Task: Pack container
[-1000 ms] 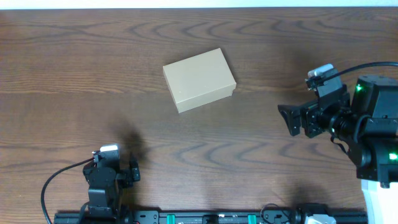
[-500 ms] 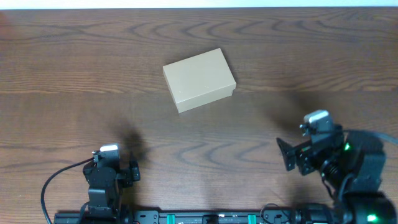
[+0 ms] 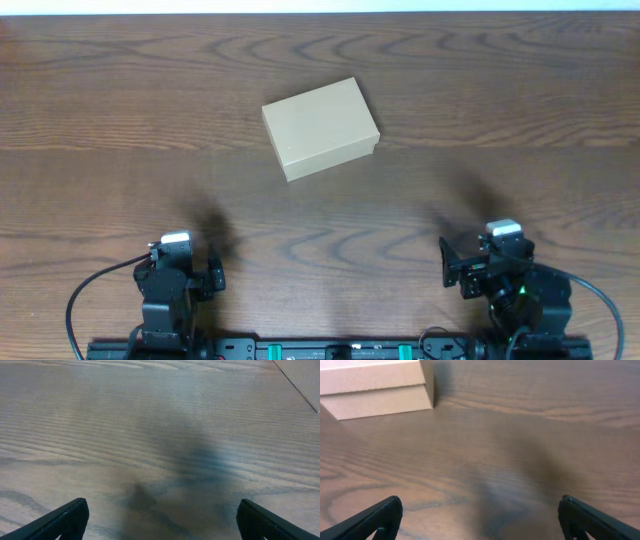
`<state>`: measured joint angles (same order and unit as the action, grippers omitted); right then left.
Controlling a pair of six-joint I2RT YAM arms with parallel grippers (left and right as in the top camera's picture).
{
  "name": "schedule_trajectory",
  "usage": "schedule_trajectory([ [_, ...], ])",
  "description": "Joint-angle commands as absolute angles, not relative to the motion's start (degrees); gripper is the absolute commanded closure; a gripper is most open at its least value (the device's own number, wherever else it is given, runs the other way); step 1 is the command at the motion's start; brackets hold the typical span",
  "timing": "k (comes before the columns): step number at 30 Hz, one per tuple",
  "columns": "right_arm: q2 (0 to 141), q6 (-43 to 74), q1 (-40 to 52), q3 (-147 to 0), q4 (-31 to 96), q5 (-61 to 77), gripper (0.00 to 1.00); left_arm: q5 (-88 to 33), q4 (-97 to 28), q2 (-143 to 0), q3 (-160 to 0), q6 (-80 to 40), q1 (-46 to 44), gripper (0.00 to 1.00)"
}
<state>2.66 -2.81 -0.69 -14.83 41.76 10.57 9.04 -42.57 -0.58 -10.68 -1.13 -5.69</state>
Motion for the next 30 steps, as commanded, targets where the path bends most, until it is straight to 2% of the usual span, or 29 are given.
schedule_trajectory([
  [1, 0.3, 2.6, 1.0, -12.0, 40.5, 6.9, 0.01, 9.4, -43.2, -0.2, -9.5, -1.3, -5.7, 0.05],
  [9, 0.3, 3.6, 5.3, -8.9, 37.4, -0.1, 0.01, 9.4, -43.2, -0.2, -9.5, -1.3, -5.7, 0.04],
  [30, 0.3, 3.6, 5.3, -8.9, 37.7, -0.2, 0.01, 9.4, -43.2, -0.2, -9.5, -1.3, -5.7, 0.05],
])
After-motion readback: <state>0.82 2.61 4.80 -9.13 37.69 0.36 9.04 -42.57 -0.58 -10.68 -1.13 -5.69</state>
